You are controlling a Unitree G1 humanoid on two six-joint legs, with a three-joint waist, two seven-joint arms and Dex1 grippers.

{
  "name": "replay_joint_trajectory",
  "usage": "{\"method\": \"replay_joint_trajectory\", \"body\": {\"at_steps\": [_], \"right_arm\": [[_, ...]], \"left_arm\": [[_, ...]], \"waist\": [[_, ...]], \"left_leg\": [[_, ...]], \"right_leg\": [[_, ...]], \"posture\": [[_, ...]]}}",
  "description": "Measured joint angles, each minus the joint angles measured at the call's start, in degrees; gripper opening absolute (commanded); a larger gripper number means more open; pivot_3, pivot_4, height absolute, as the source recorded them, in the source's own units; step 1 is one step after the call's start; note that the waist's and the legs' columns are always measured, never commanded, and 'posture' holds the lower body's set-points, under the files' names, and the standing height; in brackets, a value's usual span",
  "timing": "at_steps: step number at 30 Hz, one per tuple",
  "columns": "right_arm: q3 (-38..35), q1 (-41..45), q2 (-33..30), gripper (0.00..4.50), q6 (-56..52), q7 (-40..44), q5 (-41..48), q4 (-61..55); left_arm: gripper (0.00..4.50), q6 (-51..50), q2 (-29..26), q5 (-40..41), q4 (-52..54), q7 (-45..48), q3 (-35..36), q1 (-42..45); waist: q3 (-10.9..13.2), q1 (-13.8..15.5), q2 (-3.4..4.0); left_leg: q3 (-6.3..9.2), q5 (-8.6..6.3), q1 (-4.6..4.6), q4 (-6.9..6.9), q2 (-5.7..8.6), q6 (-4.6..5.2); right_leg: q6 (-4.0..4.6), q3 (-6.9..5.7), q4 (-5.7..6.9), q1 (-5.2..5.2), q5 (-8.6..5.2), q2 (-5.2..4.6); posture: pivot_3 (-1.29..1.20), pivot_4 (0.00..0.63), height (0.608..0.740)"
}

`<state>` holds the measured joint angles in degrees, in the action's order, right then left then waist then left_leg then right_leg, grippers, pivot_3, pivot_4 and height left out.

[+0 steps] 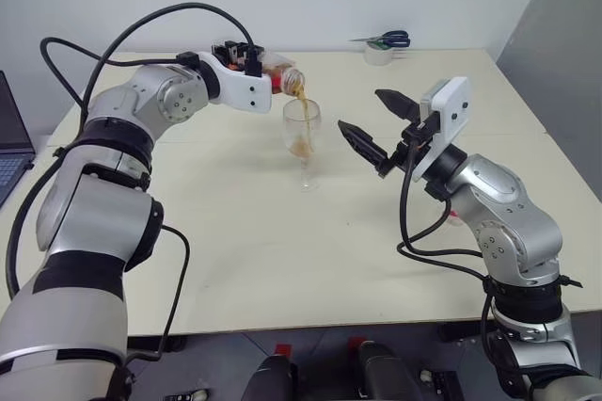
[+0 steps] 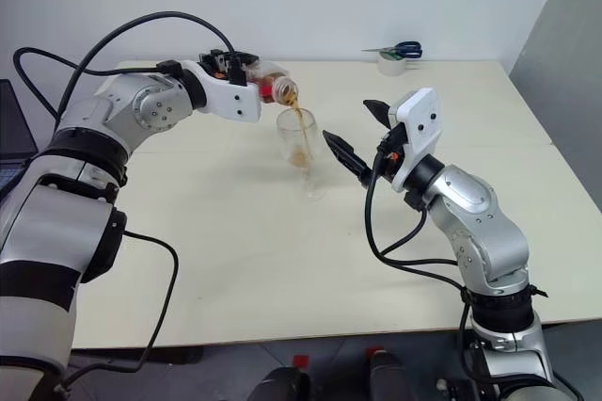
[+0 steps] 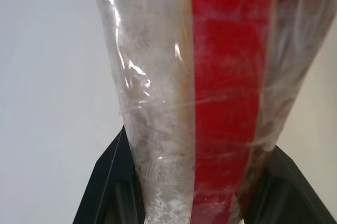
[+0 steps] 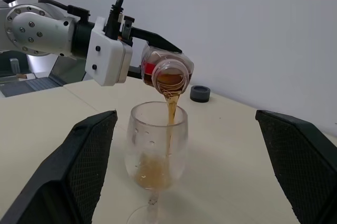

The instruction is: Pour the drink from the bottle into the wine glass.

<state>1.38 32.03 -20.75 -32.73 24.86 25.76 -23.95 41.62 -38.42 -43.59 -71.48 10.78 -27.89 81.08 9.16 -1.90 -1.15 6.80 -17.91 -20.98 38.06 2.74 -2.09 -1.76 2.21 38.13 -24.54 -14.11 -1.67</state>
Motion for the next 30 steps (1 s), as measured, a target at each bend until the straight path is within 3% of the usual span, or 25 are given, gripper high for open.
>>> {"method": "replay_joint_trajectory", "body": {"at_steps": [30], "right_arm": [[-0.01, 0.0, 0.8, 4.5, 0.76, -0.01, -1.43, 0.0]], "left_arm": [[1.74, 0.05, -0.79, -2.65, -1.18, -1.77, -2.39, 2.49]], "waist": [[0.0, -0.02, 0.0]], "left_leg": [[-0.4, 0.0, -0.04, 0.0, -0.01, 0.0]], "right_leg": [[0.0, 0.15, 0.11, -0.17, 0.0, 0.01]], "posture": [[0.0, 0.15, 0.74]]}}
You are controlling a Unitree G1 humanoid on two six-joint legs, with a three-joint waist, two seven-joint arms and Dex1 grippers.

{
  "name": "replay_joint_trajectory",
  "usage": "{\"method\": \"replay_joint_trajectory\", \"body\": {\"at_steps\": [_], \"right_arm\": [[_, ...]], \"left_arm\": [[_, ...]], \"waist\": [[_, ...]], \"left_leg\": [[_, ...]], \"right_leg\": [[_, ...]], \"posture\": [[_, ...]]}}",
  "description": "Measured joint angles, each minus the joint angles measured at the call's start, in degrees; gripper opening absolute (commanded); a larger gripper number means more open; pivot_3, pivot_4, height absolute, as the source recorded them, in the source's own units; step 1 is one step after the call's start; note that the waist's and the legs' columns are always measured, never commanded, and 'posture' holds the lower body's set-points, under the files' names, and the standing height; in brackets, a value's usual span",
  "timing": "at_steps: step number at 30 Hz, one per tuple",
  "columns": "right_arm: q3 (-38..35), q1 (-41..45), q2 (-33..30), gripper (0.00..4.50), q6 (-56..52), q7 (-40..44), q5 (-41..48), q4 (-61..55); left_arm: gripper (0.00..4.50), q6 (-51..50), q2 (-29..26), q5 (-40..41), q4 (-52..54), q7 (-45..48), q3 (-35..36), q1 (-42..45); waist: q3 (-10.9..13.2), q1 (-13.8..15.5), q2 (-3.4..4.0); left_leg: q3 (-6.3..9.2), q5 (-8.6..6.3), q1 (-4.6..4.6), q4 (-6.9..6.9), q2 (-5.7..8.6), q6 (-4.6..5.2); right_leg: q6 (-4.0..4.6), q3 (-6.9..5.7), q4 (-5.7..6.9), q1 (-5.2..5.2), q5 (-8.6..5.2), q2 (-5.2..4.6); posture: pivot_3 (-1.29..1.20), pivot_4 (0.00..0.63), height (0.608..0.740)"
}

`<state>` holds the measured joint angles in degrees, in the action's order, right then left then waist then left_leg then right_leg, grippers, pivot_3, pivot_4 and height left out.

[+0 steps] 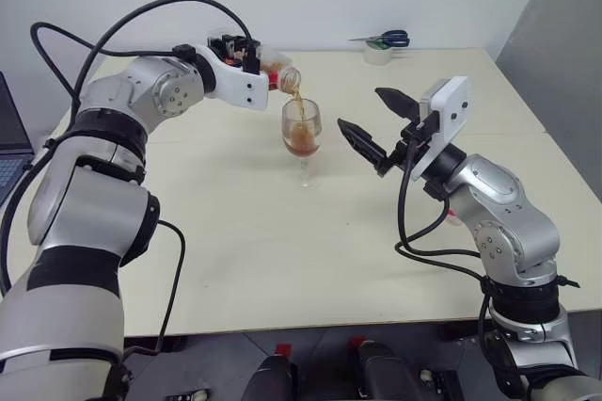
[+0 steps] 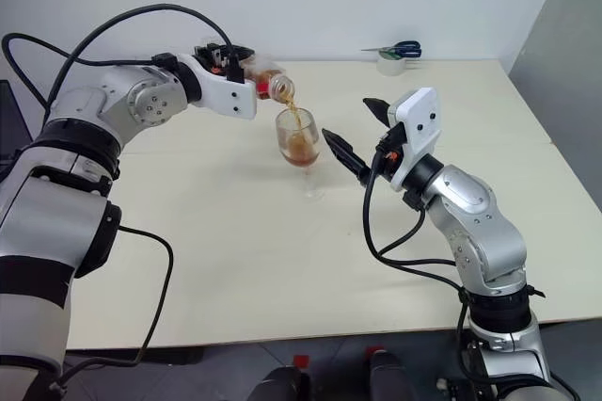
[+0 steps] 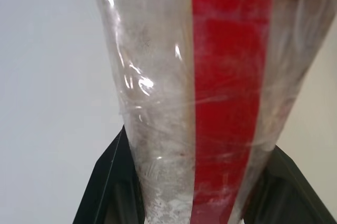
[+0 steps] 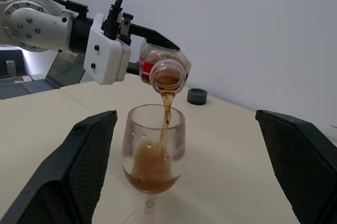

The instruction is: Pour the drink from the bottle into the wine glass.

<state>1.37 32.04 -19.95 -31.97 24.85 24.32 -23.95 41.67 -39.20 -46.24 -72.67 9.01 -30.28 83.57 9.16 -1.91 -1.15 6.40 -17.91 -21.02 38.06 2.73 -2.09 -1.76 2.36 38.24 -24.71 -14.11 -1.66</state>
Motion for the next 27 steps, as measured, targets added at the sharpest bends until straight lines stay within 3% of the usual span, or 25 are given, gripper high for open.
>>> {"method": "replay_joint_trajectory", "body": {"at_steps": [9, 19, 27], "right_arm": [[0.0, 0.0, 0.16, 4.5, 0.04, 0.02, -0.47, 0.0], [0.0, -0.04, 0.17, 4.5, 0.08, 0.06, -0.52, 0.0], [0.01, -0.04, 0.17, 4.5, 0.09, 0.09, -0.55, 0.0]], "left_arm": [[1.74, 0.01, -0.03, -0.23, -0.59, -0.79, -0.91, 0.48], [1.74, 0.15, -0.06, -0.37, -0.91, -0.85, -1.03, 0.77], [1.74, 0.23, -0.03, -0.16, -0.95, -0.53, -1.02, 0.77]], "waist": [[0.0, 0.0, 0.0], [0.0, -0.11, -0.01], [-0.01, -0.08, -0.01]], "left_leg": [[-0.04, 0.0, -0.05, 0.01, 0.01, 0.0], [-0.05, 0.01, -0.95, 0.73, 0.04, 0.0], [-0.01, 0.01, -0.97, 0.81, 0.47, 0.0]], "right_leg": [[0.0, 0.04, 0.12, -0.12, 0.0, 0.0], [-0.01, 0.06, 0.75, -1.0, -0.01, -0.02], [-0.02, 0.05, 0.83, -1.0, 0.0, -0.04]], "posture": [[0.0, 0.15, 0.74], [0.0, 0.15, 0.74], [0.0, 0.15, 0.74]]}}
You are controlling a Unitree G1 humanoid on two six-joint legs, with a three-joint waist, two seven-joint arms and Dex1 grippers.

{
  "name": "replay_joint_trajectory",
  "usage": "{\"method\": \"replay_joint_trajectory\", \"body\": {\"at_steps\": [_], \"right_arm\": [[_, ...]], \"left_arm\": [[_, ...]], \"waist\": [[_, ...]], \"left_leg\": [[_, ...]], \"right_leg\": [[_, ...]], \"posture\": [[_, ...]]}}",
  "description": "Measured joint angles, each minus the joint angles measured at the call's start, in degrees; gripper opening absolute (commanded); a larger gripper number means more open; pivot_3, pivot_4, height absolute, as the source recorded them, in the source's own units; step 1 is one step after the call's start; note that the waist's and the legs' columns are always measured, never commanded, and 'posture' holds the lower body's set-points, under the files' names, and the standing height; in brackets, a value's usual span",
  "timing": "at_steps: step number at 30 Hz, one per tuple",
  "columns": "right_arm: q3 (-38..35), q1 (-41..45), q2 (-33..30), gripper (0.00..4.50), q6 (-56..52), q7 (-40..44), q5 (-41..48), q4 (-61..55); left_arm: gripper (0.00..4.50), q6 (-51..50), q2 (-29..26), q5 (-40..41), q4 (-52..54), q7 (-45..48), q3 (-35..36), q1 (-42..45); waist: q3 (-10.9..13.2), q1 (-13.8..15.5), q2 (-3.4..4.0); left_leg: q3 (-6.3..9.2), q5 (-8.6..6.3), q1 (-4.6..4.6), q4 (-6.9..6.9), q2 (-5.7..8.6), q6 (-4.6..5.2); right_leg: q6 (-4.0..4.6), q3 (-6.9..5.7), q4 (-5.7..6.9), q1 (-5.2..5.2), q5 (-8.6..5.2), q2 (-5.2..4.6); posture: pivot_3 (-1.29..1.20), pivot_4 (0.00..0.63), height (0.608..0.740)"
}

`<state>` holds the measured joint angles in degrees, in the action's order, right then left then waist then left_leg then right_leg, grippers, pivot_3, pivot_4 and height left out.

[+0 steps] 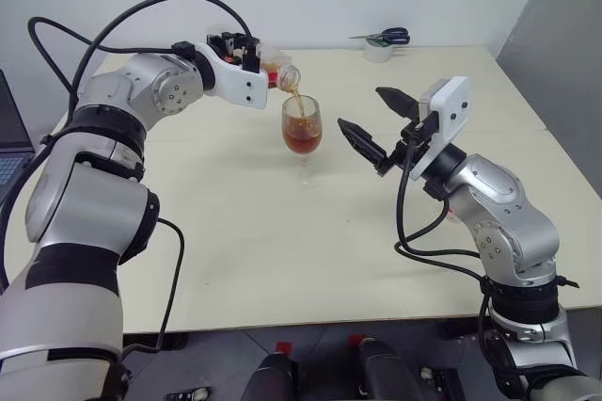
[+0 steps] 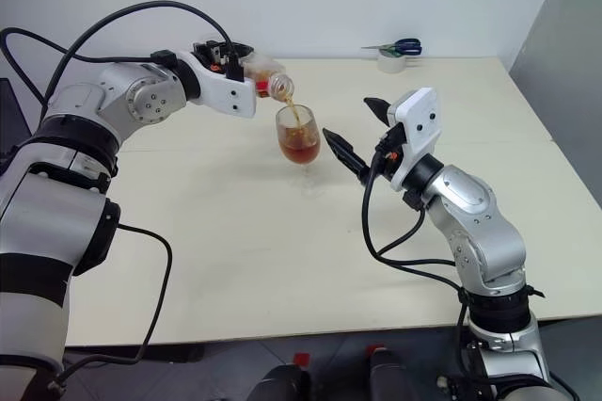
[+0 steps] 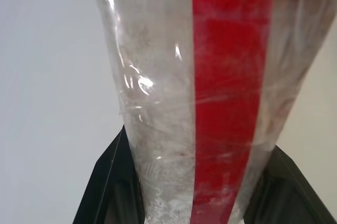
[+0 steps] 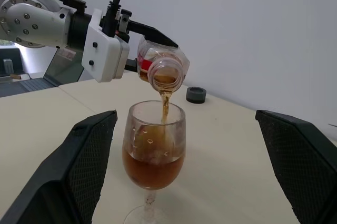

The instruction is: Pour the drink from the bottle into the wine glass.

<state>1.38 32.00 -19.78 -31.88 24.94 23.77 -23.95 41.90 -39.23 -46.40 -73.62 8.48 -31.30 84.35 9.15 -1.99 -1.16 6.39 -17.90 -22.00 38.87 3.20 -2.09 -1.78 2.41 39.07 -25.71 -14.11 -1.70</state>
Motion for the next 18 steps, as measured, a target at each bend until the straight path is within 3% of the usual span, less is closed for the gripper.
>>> {"method": "replay_joint_trajectory", "body": {"at_steps": [8, 18], "right_arm": [[0.01, 0.0, 0.0, 4.5, 0.07, 0.07, -0.05, 0.0], [0.07, -0.05, 0.01, 4.5, 0.11, 0.44, -0.05, 0.01]], "left_arm": [[1.74, 0.14, 0.2, 2.13, -0.02, 2.52, 0.97, -0.04], [1.74, -0.22, 3.78, 17.86, 0.64, 16.08, 12.49, -2.6]], "waist": [[0.0, -0.01, 0.0], [0.0, -0.31, 0.0]], "left_leg": [[0.03, 0.0, 0.0, 0.0, 0.05, 0.0], [0.05, 0.01, -0.01, 0.05, 0.04, 0.01]], "right_leg": [[0.0, -0.01, 0.0, 0.0, 0.0, -0.25], [0.0, -0.04, 0.02, 0.0, 0.0, -0.32]], "posture": [[0.0, 0.15, 0.74], [0.0, 0.15, 0.74]]}}
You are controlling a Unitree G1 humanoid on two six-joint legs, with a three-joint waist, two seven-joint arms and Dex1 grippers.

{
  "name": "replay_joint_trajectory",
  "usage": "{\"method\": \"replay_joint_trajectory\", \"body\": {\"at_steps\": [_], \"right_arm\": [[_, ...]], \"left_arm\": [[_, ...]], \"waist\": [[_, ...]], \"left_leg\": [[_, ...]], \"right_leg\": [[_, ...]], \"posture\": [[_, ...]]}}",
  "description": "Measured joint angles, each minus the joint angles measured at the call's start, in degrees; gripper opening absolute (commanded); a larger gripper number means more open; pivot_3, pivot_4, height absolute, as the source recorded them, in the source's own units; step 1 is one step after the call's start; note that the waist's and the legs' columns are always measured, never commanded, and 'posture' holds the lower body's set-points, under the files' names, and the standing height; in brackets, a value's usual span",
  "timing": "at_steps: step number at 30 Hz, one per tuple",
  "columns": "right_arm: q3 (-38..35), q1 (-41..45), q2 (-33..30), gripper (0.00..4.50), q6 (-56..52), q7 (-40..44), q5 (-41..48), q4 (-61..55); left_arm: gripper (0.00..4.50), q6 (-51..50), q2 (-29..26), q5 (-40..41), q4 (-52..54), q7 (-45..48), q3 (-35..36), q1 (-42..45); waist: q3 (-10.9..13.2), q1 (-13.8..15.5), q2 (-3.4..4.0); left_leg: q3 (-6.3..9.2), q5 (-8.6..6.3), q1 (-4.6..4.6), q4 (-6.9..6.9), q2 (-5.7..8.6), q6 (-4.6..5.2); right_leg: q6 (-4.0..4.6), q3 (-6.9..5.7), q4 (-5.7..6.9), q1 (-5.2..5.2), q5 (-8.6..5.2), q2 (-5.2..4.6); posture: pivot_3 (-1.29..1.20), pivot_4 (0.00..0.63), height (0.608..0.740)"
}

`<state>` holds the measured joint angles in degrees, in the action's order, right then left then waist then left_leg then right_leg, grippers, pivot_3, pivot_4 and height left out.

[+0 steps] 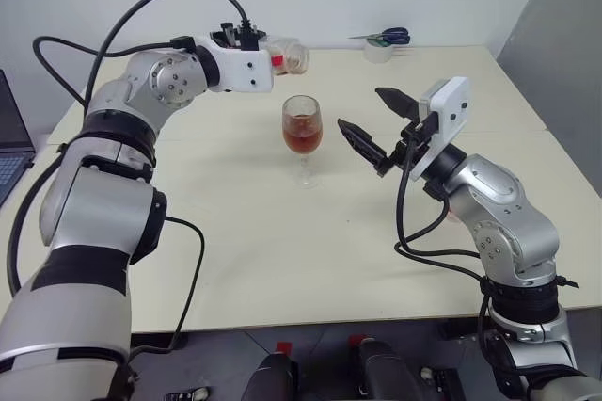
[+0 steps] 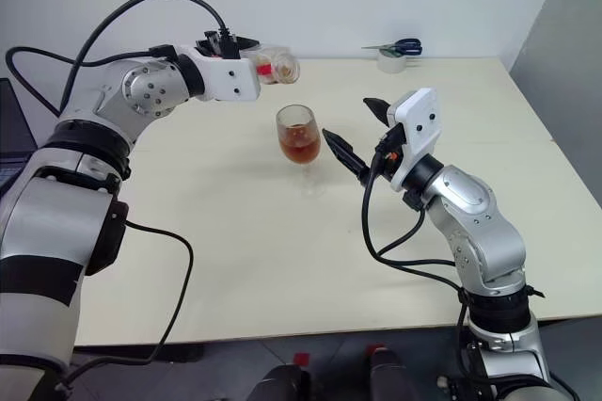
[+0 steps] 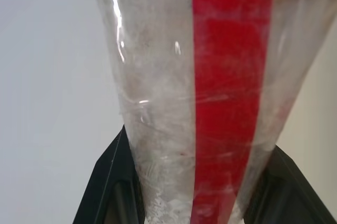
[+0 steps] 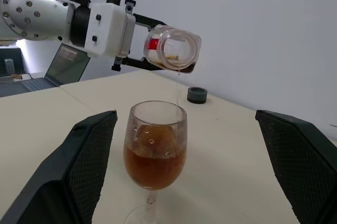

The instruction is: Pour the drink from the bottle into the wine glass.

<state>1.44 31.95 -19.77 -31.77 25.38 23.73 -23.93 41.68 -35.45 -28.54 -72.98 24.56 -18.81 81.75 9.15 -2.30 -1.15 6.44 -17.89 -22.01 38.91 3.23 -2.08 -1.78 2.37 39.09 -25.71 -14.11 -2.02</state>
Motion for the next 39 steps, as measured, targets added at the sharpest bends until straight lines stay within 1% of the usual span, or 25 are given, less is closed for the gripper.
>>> {"method": "replay_joint_trajectory", "body": {"at_steps": [3, 5, 9, 12, 17, 21, 25, 30, 33, 39], "right_arm": [[0.43, -0.02, 0.04, 4.5, 0.0, 0.13, 0.02, 0.01], [0.5, -0.23, 0.02, 4.5, 0.0, 0.55, 0.05, 0.01], [0.57, -1.86, -1.13, 4.5, -0.08, 1.98, 0.18, -0.06], [1.08, -2.89, -3.99, 4.5, 0.03, 4.81, 0.18, -0.67], [6.71, -9.5, -12.88, 4.5, 6.91, 16.37, -2.68, -2.31], [7.83, -12.5, -15.16, 4.5, 10.87, 22.12, -2.66, -2.64], [7.6, -13.37, -15.11, 4.5, 11.66, 23.36, -2.0, -2.73], [6.43, -13.7, -14.1, 4.5, 11.31, 23.05, -0.35, -3.15], [6.33, -14.8, -13.95, 4.5, 10.42, 22.74, 0.53, -4.19], [3.8, -15.08, -13.46, 4.5, 5.96, 19.81, 4.32, -6.44]], "left_arm": [[1.74, -1.96, 2.34, 8.83, 2.43, 6.46, 6.4, -2.28], [1.74, -4.58, 3.32, 13.1, 4.42, 9.27, 9.63, -3.91], [1.74, -13.75, 4.8, 20.73, 10.33, 10.21, 15.73, -8.43], [1.74, -21.08, 6.05, 24.39, 15.26, 7.1, 19.6, -12.94], [1.74, -36.81, 9.62, 30.93, 24.88, -4.12, 27.79, -22.56], [1.74, -44.32, 11.25, 33.7, 31.12, -12.04, 32.19, -29.23], [1.74, -47.43, 11.86, 34.89, 35.43, -14.76, 33.89, -35.34], [1.74, -47.32, 12.98, 35.28, 38.41, -15.0, 34.03, -41.28], [1.74, -47.01, 13.96, 35.49, 39.12, -15.13, 34.15, -42.77], [1.74, -44.29, 15.37, 35.57, 38.98, -15.06, 34.29, -43.54]], "waist": [[-0.01, -0.15, -0.01], [-0.01, -0.43, -0.01], [-0.02, -1.01, -0.01], [-0.02, -1.12, -0.01], [-0.06, -1.02, -0.06], [-0.1, -0.91, -0.12], [-0.12, -0.62, -0.15], [-0.16, 0.43, -0.22], [-0.18, 0.77, -0.25], [-0.2, 0.84, -0.29]], "left_leg": [[0.04, 0.0, -0.02, 0.04, -0.06, 0.0], [0.1, 0.01, -0.02, 0.05, -0.06, 0.0], [0.2, 0.01, 0.0, 0.06, -0.14, 0.01], [0.22, 0.01, 0.02, 0.07, -0.16, 0.01], [0.29, 0.01, 0.02, 0.11, -0.13, 0.01], [0.32, 0.01, 0.07, 0.13, -0.15, 0.0], [0.43, 0.01, 0.11, 0.13, -0.12, 0.0], [0.5, 0.01, 0.13, 0.16, -0.06, -0.01], [0.55, 0.01, 0.13, 0.18, -0.04, -0.01], [0.6, 0.01, 0.15, 0.19, -0.02, -0.01]], "right_leg": [[0.0, -0.01, 0.01, 0.0, 0.0, -0.04], [-0.01, 0.0, 0.02, 0.0, 0.0, -0.04], [-0.01, 0.02, 0.07, 0.0, 0.0, -0.05], [-0.01, 0.02, 0.11, 0.0, 0.0, -0.05], [-0.01, 0.0, 0.08, 0.03, 0.0, -0.05], [-0.01, 0.0, 0.11, 0.07, 0.01, -0.06], [-0.01, -0.06, 0.06, 0.17, 0.01, -0.1], [-0.02, -0.1, 0.0, 0.23, 0.02, -0.15], [-0.04, -0.15, -0.04, 0.3, 0.02, -0.18], [-0.06, -0.19, -0.08, 0.36, 0.04, -0.2]], "posture": [[0.0, 0.15, 0.74], [0.0, 0.15, 0.74], [0.0, 0.15, 0.74], [0.0, 0.15, 0.74], [0.0, 0.15, 0.74], [0.0, 0.15, 0.74], [0.0, 0.15, 0.74], [0.0, 0.15, 0.74], [0.0, 0.15, 0.74], [0.0, 0.15, 0.74]]}}
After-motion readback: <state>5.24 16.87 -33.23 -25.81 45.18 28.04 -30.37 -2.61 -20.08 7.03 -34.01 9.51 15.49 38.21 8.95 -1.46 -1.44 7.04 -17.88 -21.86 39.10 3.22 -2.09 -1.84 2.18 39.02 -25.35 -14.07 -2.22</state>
